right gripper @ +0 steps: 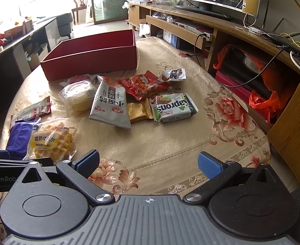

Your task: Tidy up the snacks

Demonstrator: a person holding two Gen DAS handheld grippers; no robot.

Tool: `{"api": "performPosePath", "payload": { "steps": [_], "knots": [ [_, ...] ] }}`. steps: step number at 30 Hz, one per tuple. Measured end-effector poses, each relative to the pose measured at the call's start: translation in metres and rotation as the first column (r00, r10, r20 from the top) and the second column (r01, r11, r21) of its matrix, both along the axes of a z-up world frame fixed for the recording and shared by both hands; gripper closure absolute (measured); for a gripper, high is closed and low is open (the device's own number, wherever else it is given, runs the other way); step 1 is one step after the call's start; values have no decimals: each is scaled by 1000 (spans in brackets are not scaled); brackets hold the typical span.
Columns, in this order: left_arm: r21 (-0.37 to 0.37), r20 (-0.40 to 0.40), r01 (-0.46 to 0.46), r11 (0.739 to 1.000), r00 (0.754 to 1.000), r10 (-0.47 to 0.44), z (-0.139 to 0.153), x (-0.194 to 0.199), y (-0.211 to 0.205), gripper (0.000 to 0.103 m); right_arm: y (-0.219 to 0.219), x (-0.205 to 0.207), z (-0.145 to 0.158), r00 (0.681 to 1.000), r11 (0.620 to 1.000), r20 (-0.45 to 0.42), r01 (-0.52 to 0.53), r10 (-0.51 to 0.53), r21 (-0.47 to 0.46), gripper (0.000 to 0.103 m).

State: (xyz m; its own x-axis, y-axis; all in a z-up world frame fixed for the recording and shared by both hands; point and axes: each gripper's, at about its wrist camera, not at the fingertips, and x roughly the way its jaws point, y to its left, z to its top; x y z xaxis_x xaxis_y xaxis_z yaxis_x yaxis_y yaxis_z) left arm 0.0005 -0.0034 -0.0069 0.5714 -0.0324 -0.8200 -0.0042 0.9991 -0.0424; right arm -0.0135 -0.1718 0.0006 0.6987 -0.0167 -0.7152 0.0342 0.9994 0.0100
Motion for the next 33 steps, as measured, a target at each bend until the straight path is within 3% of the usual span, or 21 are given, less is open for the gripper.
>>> {"api": "performPosePath", "payload": {
  "steps": [33],
  "knots": [
    [0, -16, 0, 1000, 1000, 0, -4, 2, 0, 21, 3, 3, -4, 1000, 1000, -18, -2, 2, -5, 0]
  ]
}}
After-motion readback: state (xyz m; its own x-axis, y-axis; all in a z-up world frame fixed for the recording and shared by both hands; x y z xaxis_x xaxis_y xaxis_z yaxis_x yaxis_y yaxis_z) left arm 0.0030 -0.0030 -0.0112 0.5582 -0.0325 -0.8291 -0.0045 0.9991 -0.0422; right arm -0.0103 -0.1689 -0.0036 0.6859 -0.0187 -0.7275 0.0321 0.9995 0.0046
